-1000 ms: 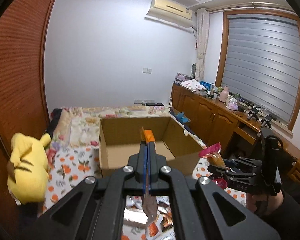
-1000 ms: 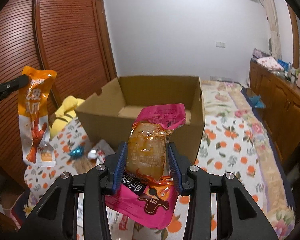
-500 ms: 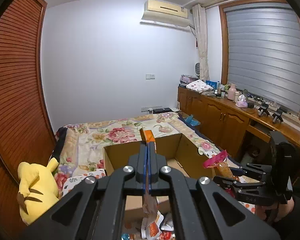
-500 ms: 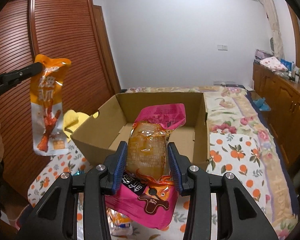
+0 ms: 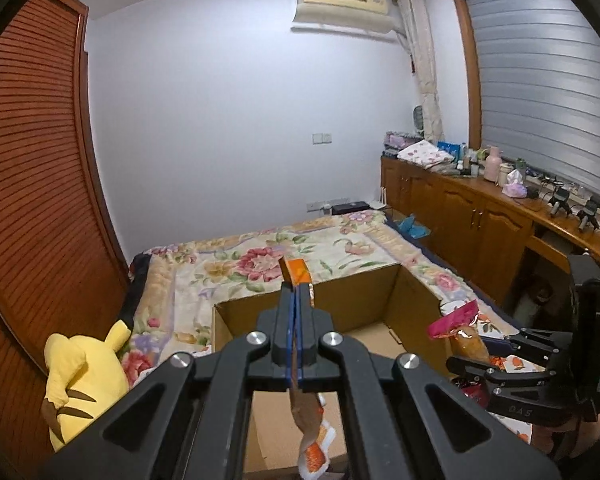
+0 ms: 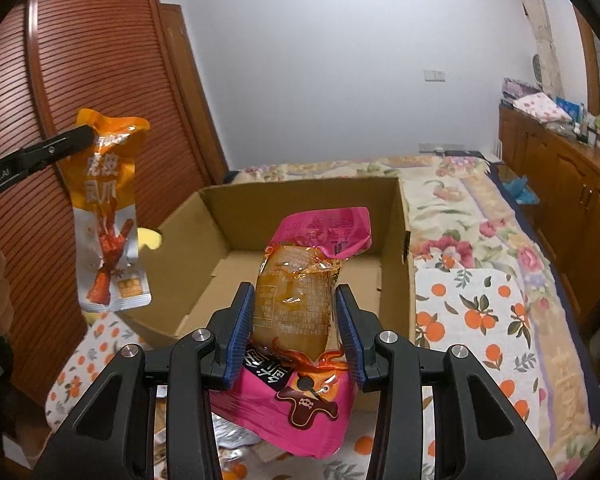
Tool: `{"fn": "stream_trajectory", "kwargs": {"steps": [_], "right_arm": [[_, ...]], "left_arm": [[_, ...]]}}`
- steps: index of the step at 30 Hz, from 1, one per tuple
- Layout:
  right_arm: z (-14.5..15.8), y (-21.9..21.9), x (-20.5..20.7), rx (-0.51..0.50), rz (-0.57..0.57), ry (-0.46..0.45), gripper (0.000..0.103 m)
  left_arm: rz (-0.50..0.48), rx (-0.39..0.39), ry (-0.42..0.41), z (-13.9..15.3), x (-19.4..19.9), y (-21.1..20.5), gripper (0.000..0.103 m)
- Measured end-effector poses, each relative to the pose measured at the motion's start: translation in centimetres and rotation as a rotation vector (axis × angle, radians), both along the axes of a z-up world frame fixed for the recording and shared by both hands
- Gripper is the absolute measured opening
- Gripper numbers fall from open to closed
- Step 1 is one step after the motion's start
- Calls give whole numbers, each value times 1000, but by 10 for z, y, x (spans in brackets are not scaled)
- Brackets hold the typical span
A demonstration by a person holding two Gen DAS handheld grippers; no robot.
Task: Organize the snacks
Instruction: 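Carry both packets over the cardboard box and open both tools to drop them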
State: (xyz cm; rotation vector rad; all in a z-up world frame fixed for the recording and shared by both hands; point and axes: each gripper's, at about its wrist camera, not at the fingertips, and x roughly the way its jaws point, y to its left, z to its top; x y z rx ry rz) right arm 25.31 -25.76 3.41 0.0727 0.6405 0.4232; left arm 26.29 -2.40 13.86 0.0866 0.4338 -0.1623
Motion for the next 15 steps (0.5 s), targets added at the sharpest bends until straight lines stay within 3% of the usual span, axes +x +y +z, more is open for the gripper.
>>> {"fn": "stream_trajectory", "kwargs": {"steps": [15], "right_arm": [[-16, 19, 30, -30, -37, 44, 45]], "left_arm": [[23, 20, 86, -37, 20, -2, 4]]}}
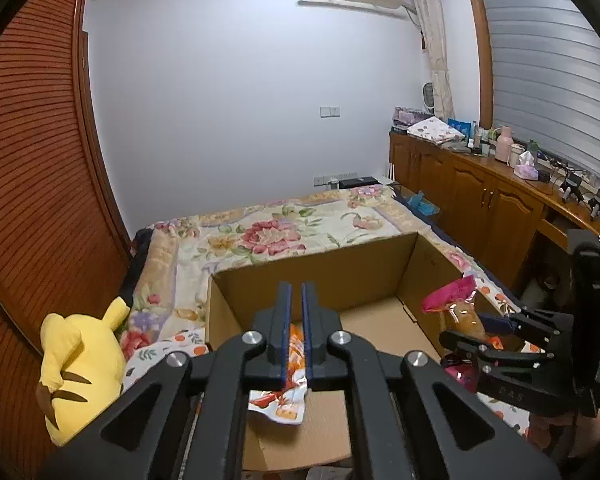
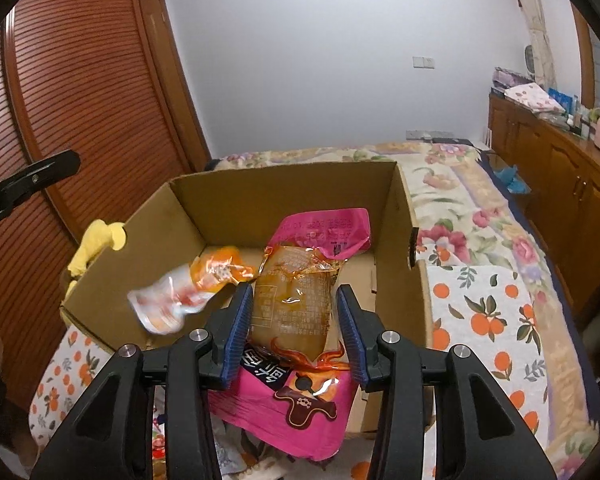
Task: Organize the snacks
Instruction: 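Carry both packets over the cardboard box and open both tools to drop them, then grasp the white printed bag with the left tool from the pile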
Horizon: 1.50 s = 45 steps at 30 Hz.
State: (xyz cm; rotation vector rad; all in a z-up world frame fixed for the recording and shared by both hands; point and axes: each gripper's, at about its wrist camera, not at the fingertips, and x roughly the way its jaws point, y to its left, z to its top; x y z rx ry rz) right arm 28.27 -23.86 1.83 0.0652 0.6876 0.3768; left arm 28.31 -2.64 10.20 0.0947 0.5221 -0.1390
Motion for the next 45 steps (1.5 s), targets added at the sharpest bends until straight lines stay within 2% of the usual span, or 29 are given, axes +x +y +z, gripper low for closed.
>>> {"fn": "stream_trajectory", "kwargs": {"steps": [4, 8, 10, 18, 25, 32, 39, 45], "right_arm": [[0, -2, 0, 38, 2, 1, 53], [3, -5, -8, 37, 24, -2, 53], [8, -6, -18, 27, 38, -20, 53], [16, -11, -79, 20, 126, -76, 53], [-3, -12, -120, 25, 175, -51, 53], [-25, -12, -144, 22, 199, -14, 53], [-41, -15, -159, -4, 193, -2, 55], [-60, -17, -166, -5, 195, 40, 56]], "left_arm": [[-18, -17, 12, -4, -10, 6, 10], [-39, -49, 36, -9, -27, 14, 17], [-41, -50, 27, -11, -39, 14, 23], [-103, -43, 29, -27, -95, 10, 33], [-157, -42, 58, -46, -134, -1, 43], [-185, -40, 130, -84, -156, -7, 52], [-226, -81, 214, -126, -172, -10, 70], [-262, -55, 250, -146, -191, -16, 70]]}}
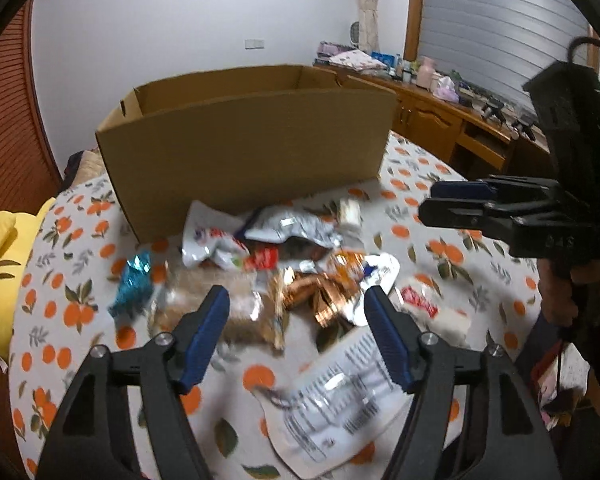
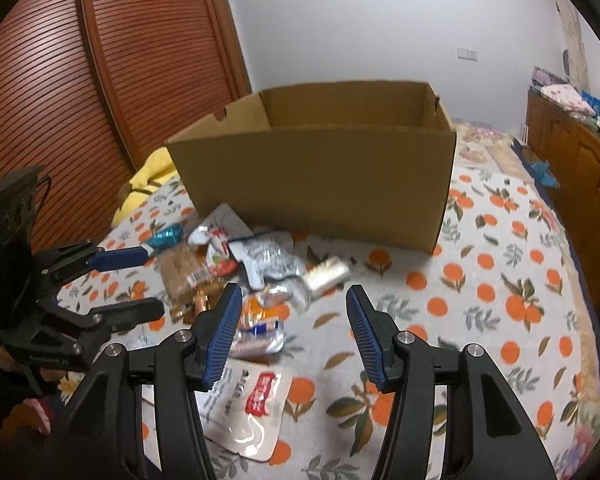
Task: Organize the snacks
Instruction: 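Grasp the white printed bag with the left tool from the pile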
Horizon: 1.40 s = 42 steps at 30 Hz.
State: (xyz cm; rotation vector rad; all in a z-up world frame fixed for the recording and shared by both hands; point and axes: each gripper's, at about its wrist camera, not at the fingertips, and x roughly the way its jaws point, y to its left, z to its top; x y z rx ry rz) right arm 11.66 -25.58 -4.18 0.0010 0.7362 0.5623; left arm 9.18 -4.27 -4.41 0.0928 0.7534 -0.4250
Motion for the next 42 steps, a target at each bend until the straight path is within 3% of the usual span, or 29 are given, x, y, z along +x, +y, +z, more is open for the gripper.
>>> {"fn": "stream_trajectory", "kwargs": {"steps": [9, 14, 26, 32, 39, 42], "right_arm": [[-21, 0, -15, -21, 7, 40, 56], [-20, -4, -21, -16, 6, 42, 56], [-8, -8, -30, 8, 11, 24, 56], [-9, -9, -31, 15, 7, 33, 56], [-12, -12, -31, 22, -1, 44, 56], [-13, -12, -32, 23, -3, 47, 56]], "left_arm": [[-90, 51, 47, -18, -22, -19, 70], [-165, 86, 82, -23, -29, -32, 70], [-233, 147, 113, -30, -25, -51, 73], [-260, 219, 103, -35, -21, -65, 80], [-228, 153, 164, -39, -3, -62, 92], [-223, 154, 154, -41, -3, -63, 96]]}}
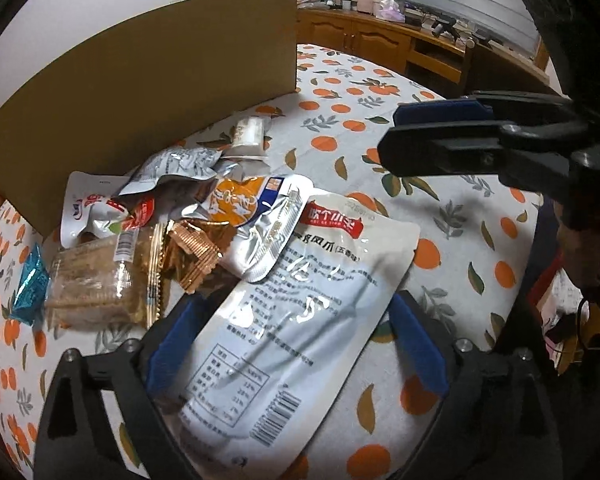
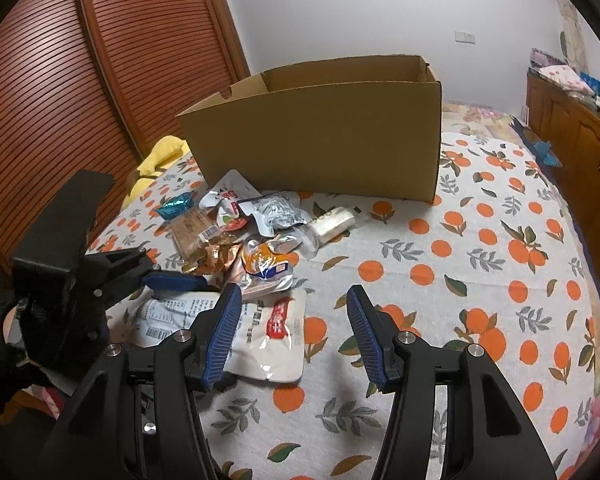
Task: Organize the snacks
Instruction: 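Grasp the white printed bag with the left tool from the pile, then grasp the silver-orange pouch with the right tool while left tool lifts white bag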
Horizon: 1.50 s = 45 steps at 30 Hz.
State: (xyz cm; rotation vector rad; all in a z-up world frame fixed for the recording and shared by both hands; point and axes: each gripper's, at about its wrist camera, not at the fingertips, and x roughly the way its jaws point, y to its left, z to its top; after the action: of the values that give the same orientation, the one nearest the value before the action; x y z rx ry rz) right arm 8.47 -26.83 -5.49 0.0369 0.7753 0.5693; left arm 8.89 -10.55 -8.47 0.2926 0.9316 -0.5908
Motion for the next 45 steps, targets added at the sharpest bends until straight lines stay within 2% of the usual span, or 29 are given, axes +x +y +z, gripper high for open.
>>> {"fn": "stream_trajectory", "kwargs": {"steps": [11, 12, 13, 16, 22, 26, 33, 36, 39, 43, 45], "right_arm": [[-5, 3, 5, -13, -2, 11, 56], [-5, 4, 6, -15, -1, 12, 56], [-5, 4, 7, -19, 0, 12, 56], [-4, 8, 14, -31, 11, 13, 56], [-4, 30, 30, -62, 58, 15, 56], [-12, 52, 43, -69, 110, 59, 56], [-26, 87, 58, -181, 125, 79, 56], [-34, 95, 68, -238, 108, 96, 57], [-38, 96, 75, -232, 107, 113, 62], [-38, 99, 73, -268, 121, 95, 62], [-38, 99, 73, -283, 132, 94, 57]], "left_arm": [[28, -2, -4, -2, -3, 2, 97], [25, -1, -1, -1, -4, 3, 94], [21, -10, 0, 0, -5, 5, 83], [30, -24, -6, 4, -11, 13, 65], [-5, -18, 5, 7, -30, 27, 62], [-6, -34, 13, 8, -37, 41, 62], [31, -39, 13, 9, -38, 62, 63], [46, -43, 11, 9, -35, 68, 63], [56, -44, 4, 9, -36, 70, 64], [60, -23, -12, 8, -38, 65, 66], [56, -26, -20, 8, -38, 62, 64]]}}
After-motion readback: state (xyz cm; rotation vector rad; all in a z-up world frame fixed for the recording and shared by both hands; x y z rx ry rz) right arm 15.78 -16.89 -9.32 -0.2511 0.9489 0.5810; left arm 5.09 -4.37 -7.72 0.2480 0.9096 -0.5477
